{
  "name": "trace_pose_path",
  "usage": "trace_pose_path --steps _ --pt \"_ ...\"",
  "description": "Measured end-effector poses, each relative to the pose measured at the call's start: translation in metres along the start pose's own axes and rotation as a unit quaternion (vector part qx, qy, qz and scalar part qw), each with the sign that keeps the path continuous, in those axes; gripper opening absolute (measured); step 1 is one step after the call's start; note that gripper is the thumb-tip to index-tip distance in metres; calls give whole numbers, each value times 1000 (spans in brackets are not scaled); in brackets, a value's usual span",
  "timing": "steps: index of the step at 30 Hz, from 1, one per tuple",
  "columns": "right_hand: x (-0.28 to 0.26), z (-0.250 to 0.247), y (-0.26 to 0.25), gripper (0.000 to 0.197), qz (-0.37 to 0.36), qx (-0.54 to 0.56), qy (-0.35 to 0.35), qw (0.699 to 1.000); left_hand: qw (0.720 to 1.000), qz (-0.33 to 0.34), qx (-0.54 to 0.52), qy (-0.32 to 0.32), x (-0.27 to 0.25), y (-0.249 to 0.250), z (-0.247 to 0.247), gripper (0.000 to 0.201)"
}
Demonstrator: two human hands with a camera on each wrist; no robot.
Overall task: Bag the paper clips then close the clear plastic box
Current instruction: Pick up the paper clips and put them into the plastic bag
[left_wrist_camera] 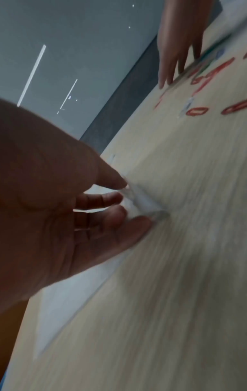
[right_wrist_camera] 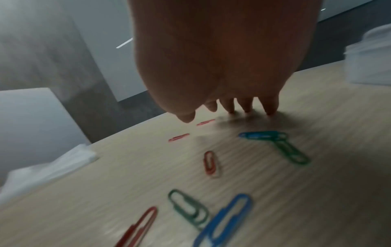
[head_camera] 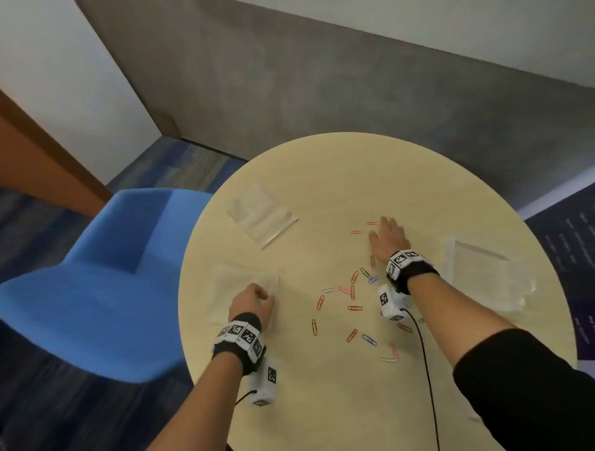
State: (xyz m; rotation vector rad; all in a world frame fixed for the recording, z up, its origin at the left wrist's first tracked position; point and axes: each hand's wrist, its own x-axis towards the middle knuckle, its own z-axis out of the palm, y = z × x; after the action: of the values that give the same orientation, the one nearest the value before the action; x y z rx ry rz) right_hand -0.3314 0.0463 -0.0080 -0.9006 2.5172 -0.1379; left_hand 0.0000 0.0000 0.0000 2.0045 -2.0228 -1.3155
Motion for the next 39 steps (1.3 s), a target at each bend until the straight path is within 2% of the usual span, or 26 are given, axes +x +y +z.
trace_pose_path --steps 2,4,8,10,13,15,19,20,24,28,31,34,37,39 --pt "-3 5 -11 56 -38 -27 -20 999 1000 8 -6 -19 0 0 -5 7" --pt "-15 13 -22 55 -105 -64 -38 992 999 16 -15 -38 -2 -4 -8 7" --pt "-65 28 -16 73 -197 -103 -53 973 996 26 -43 -80 -7 -5 -14 9" --pt "-93 32 -10 70 -224 -93 -69 968 993 26 -56 -98 -8 -5 -14 12" --pt "-130 38 -4 56 -243 -78 -92 963 991 34 -55 -118 -11 -6 -9 20" --pt "-147 45 -1 55 -237 -73 -101 964 990 36 -54 -124 -14 -5 -7 22" --pt "-172 57 1 80 -232 -113 -92 962 989 32 -65 -131 -22 -4 -2 25" --pt "-178 61 3 80 -237 -117 -77 961 988 33 -70 -132 -23 -4 -2 25" --pt "-185 72 12 55 -281 -141 3 949 988 50 -81 -118 -32 -1 0 25" --pt "-172 57 5 32 -298 -166 6 940 987 64 -85 -117 -43 3 3 25" --pt "-162 48 -3 26 -277 -172 5 945 987 70 -84 -117 -48 4 8 24" --pt "-148 38 2 18 -190 -117 13 975 987 71 -84 -116 -52 3 11 23" --pt "-137 31 20 14 -57 62 56 995 986 67 -108 -108 -54 3 12 21" --pt "-146 29 25 9 11 237 68 969 985 70 -118 -109 -54 5 13 20"
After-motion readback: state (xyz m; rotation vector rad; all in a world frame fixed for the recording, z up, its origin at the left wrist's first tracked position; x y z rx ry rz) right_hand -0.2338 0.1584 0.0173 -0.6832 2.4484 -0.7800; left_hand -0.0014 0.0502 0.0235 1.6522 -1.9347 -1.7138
